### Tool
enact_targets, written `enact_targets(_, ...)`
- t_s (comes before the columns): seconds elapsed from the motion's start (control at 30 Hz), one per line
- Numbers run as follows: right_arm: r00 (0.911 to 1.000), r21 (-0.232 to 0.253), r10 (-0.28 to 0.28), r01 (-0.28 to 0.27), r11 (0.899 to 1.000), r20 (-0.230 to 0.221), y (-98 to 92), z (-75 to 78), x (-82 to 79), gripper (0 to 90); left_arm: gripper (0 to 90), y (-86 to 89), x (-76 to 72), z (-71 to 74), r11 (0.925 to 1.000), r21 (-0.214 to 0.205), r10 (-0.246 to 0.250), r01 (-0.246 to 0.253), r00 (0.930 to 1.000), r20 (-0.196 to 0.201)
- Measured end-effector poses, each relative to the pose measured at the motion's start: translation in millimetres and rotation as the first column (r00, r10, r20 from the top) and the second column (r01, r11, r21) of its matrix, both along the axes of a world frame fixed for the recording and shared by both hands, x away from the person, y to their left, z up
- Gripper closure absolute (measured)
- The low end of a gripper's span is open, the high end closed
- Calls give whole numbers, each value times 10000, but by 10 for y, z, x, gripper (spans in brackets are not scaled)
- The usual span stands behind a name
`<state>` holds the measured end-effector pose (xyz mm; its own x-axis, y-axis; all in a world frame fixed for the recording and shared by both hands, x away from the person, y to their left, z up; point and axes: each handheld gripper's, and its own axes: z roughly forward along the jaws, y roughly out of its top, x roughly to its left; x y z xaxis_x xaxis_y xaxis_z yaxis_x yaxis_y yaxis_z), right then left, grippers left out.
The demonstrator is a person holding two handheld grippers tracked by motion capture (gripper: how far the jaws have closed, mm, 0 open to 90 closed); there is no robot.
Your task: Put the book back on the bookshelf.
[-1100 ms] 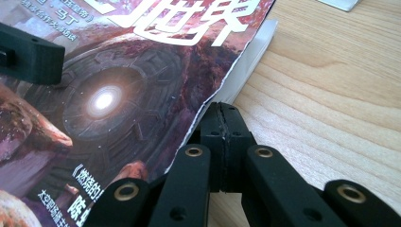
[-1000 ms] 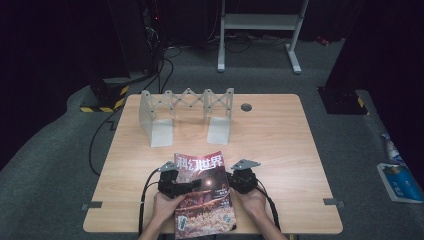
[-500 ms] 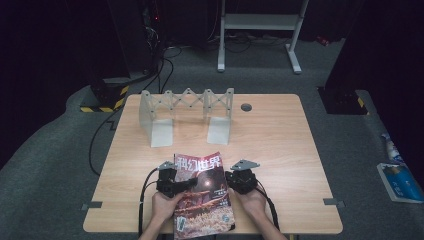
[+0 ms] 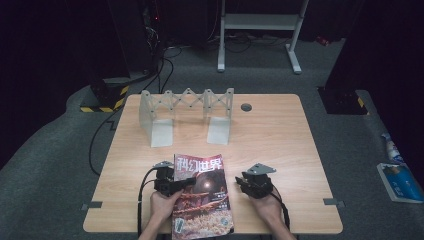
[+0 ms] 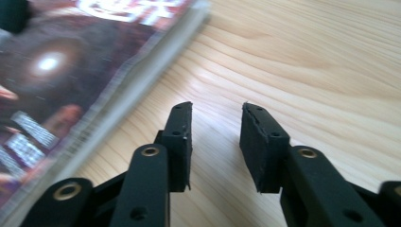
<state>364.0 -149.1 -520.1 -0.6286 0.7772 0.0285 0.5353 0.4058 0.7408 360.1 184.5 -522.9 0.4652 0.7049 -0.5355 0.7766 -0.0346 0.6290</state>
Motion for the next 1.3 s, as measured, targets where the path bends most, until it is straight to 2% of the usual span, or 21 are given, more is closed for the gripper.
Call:
enact_targets(0.17,9972,-167,-722,725,9972,172,-279,-32,-34,578,792,-19,10,72,9996,-99,-254,254,9997,37)
enact_targets(0.37,9920,-217,-1076,1092,9938,654,-467,-75,-95,501,809,-27,-2,120,9987,-341,-367,366,9993,-37)
enact_targets(0.5,9894,6,-1202,1206,9927,809,-525,-103,-110,472,814,-29,-21,160,9984,-319,-478,476,9988,-46)
enact_targets(0.67,9877,126,-1214,1208,9926,982,-546,-126,-131,470,817,-69,-35,265,9964,-31,-843,844,9961,272)
enact_targets(0.8,9872,151,-1237,1228,9923,1007,-549,-131,-144,467,821,-98,-48,344,9949,-42,-1006,1009,9942,368)
enact_targets(1.03,9871,161,-1252,1242,9921,995,-551,-132,-146,462,826,-183,-61,508,9884,274,-1506,1492,9869,577)
enact_targets(1.3,9868,146,-1255,1247,9921,1028,-554,-134,-146,457,832,-331,-69,740,9740,674,-2215,2162,9714,852)
